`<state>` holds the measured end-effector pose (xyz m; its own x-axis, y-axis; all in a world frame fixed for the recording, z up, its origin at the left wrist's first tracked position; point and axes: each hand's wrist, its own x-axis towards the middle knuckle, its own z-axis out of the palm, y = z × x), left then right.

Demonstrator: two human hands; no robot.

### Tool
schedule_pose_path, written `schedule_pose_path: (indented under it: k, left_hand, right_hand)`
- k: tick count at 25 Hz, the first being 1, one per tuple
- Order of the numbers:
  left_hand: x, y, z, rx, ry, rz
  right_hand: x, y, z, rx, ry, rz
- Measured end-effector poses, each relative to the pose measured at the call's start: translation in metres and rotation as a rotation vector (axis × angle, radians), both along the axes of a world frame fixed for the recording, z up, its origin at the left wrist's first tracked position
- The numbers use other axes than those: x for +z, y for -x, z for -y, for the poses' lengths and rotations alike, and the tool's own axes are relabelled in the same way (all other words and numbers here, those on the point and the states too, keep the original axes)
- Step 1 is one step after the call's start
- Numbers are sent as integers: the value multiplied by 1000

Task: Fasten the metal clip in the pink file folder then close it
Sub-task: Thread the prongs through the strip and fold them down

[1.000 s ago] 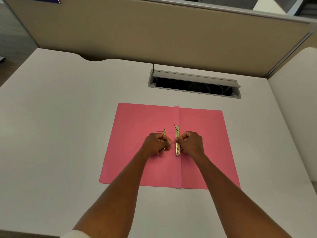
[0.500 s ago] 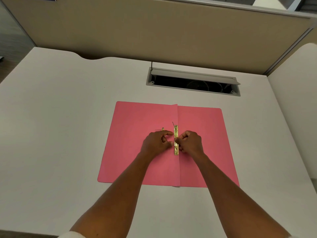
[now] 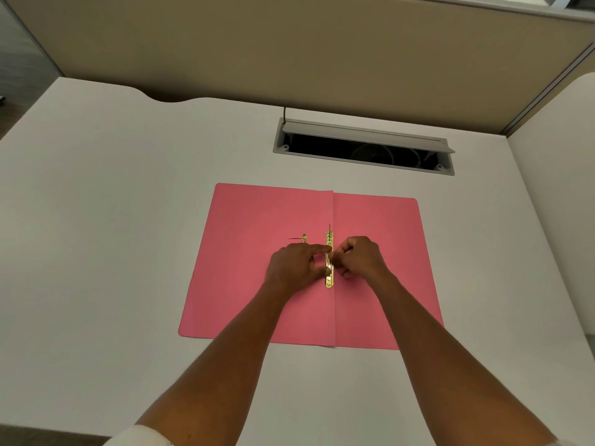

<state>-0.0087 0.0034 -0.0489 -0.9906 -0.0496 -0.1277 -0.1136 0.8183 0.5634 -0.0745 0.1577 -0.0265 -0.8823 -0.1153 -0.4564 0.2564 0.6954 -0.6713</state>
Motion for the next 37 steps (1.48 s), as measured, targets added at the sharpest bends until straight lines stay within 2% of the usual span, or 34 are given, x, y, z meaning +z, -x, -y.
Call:
schedule_pose_path:
  k: [2,4,6,9,16,26,37]
  left_hand:
    - [0,1,0,3,0,3]
    - [-1,1,-1,0,-5,1]
    - [-1,1,-1,4,-13,-2]
    - [-1,2,-1,11,-23,4]
    - [-4,2,-1,10,-23,-12]
    - [-4,3,0,11,-11,-2]
    - [-4,6,1,-1,-5,-2]
  right_hand:
    - [5,11,0,55,-20,-168]
    - [11,20,3,136,44,-267]
    - [15,27,8,235,84,-284]
    - [16,39,15,363,30,-310]
    - [20,62,27,476,-22,-261]
    - [-1,69,23,450,-9,-335]
    - [-10,61,7,297,93,-374]
